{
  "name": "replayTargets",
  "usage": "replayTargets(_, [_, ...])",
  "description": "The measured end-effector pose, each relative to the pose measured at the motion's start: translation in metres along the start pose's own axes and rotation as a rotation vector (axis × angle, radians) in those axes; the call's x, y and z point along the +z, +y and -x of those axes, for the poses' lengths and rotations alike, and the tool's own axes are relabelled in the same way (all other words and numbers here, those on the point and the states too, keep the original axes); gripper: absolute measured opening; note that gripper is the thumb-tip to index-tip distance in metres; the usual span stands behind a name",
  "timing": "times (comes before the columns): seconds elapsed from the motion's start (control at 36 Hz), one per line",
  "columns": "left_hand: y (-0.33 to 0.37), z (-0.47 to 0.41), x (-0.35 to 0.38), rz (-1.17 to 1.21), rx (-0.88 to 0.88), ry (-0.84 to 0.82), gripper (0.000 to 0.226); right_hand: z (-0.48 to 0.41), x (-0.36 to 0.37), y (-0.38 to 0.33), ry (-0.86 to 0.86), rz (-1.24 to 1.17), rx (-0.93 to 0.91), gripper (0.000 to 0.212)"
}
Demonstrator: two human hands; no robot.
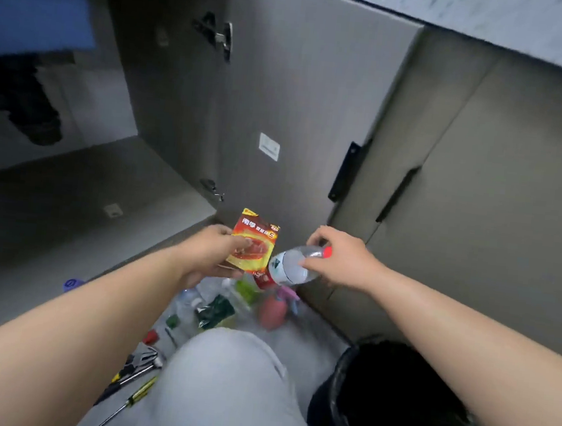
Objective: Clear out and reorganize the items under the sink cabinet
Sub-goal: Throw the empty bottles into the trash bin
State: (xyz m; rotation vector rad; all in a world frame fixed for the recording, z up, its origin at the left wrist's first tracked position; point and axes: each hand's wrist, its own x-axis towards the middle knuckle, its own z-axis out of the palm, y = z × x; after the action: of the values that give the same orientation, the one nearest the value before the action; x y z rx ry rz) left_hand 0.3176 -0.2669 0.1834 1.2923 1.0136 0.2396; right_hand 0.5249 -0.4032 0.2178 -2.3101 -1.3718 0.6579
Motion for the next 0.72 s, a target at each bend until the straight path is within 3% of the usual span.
replayTargets(0.19, [0.017,0.015,0.095,-0.076,-0.067,-0.178,0.017,0.091,-0.096,0.055,-0.075,-0.021,0.118,0.011])
replayTargets(0.33, [0.007,0.020,0.143,-0.107,-0.096,-0.207,0.015,0.134,-0.118,0.094,-0.227,0.009,0.213,0.009])
replayTargets(0.47, [-0.007,0.022,0.157,-0.245,-0.016,-0.210,0.015,0.145,-0.061,0.139,-0.307,0.103,0.338,0.022])
replayTargets(0.61, [-0.012,0.019,0.146,-0.298,0.032,-0.155,0.028,0.145,0.026,0.183,-0.270,0.234,0.314,0.029])
replayTargets(0.72, [-0.014,0.019,0.142,-0.340,0.060,-0.123,0.030,0.141,0.072,0.205,-0.181,0.149,0.348,0.032])
